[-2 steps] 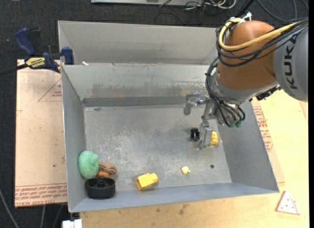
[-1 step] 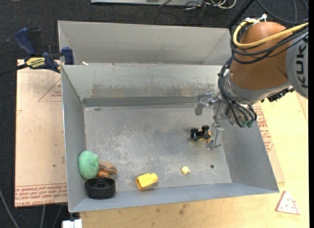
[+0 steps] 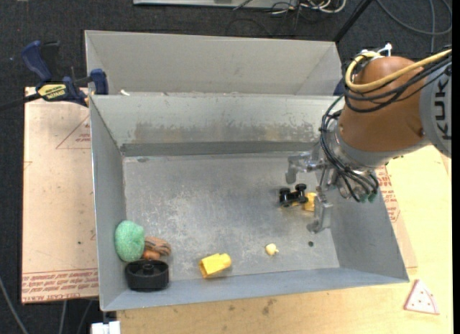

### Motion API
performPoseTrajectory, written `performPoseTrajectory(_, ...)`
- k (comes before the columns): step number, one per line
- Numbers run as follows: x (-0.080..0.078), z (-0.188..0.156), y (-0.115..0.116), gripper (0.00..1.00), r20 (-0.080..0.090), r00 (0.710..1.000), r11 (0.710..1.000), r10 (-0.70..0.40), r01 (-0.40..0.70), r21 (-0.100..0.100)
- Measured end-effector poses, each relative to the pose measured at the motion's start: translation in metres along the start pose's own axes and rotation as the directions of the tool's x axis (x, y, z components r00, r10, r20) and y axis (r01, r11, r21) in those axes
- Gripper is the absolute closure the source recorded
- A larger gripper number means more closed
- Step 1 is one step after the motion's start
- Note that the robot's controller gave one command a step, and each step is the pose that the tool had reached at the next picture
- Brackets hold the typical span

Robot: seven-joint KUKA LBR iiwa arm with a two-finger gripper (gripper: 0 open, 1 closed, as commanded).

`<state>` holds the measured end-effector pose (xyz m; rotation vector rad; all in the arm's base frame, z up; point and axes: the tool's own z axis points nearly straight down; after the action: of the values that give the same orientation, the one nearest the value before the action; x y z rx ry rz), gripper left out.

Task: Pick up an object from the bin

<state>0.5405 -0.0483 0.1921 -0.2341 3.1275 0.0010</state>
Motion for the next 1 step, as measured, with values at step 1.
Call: performPoseTrajectory(1, -0.0315, 0.0347, -0.0215, 0.00, 0.000, 0.999, 0.999, 0.047, -0.047, 0.000)
